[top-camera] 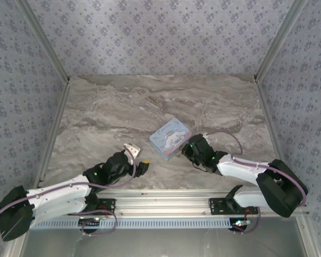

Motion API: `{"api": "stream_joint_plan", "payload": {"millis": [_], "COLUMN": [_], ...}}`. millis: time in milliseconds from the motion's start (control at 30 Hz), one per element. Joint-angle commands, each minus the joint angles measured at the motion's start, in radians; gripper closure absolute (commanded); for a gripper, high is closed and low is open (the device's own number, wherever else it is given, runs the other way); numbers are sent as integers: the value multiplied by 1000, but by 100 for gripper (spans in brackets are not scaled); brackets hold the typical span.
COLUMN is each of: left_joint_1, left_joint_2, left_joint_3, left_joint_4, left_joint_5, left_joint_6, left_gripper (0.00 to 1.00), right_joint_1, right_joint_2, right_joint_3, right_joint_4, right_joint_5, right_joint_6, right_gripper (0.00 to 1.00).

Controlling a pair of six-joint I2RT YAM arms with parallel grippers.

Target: Unlock a padlock with a key

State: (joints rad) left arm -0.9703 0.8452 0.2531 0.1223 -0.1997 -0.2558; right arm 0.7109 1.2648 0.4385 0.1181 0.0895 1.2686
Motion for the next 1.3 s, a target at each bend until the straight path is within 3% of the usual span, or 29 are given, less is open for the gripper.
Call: {"api": "stream_joint_plan", "payload": {"millis": [0,200,233,267,600,833,900,1067,1267], "left_joint_1": [5,16,23,33,170,199,210,246,304], "left_joint_2": [-9,-12,-12,-12,-21,-6,6,47,97], "left_joint_3": [12,35,47,59,195,221,233,271,315], "left_joint_4": [-14,-61,-85,-104,-296,-344,-372,-435,-462], "left_joint_5": [-19,-48,-50,-50,-7,-2,-4,-2,10], "left_joint_6": [-8,-26,-31,-36,-77,-90,-98,-109,-87], "left_gripper": [24,19,6,2,2,2,2,2,2], "right_joint_1": [-6,-58,-70,-82,-363,-490,-511,-534,-534], "right_joint_2": [-15,-70,-87,-102,-140,-142,-132,-117,-144], "right_joint_3": [26,60,69,78,165,196,206,241,294], "right_joint_4": [-51,-181,-222,-265,-613,-701,-715,-786,-845], "right_joint_5": [0,-34,-44,-63,-325,-347,-335,-290,-232], "right_joint_6": [-41,-128,-150,-173,-474,-586,-619,-681,-717], "right_gripper": [100,100,100,100,100,100,95,65,42]}}
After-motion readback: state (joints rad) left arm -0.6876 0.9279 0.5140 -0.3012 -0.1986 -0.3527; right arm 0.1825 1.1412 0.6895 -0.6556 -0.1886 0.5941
